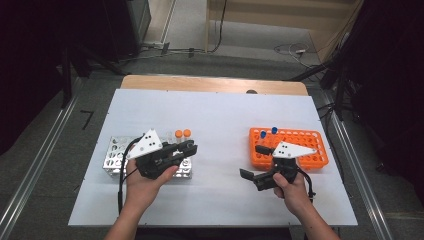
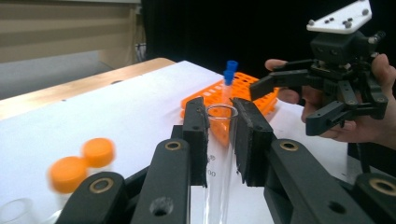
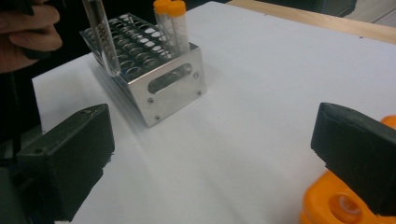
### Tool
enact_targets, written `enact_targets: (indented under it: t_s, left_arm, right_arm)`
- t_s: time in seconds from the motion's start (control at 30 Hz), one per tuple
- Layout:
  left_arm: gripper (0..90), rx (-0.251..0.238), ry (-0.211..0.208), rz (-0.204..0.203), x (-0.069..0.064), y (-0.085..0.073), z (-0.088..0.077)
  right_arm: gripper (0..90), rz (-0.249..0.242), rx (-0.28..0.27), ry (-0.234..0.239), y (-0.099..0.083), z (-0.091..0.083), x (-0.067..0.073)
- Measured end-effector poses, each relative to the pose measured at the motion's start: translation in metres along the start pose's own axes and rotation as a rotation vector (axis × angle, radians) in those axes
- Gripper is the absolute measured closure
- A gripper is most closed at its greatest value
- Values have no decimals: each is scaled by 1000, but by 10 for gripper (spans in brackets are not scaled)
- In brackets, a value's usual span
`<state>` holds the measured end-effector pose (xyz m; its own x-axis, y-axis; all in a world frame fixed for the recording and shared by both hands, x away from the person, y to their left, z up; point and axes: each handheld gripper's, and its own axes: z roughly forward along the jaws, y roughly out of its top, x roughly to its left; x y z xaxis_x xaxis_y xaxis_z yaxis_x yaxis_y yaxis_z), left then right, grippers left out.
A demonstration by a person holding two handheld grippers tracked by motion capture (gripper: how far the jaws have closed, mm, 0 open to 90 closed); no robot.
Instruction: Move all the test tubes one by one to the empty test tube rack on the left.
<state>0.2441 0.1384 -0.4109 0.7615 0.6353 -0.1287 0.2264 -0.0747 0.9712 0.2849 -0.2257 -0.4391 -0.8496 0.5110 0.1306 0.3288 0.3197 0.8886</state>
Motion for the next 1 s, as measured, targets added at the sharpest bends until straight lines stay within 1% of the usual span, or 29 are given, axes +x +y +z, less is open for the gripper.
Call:
enact_targets:
  t_s: [0.13,0.33,0.47,0.63,1.0]
  left_arm:
    - [767,-13,35,-1,9,2,-9]
    - [767,-33,94,-7,23,4,-25]
    - [767,-43,129,-15,32,4,-31]
    - [767,-38,168,-22,43,3,-31]
    - [767,-46,262,-48,69,0,-25]
  right_arm:
    - [0,-1,-7,-13,-3,-6,-9]
    - [0,18,-22,-36,-6,-15,-22]
    - [0,29,-27,-50,-8,-18,-28]
    - [0,35,-23,-64,-10,-20,-32]
    - [0,37,-20,-85,-14,-25,-34]
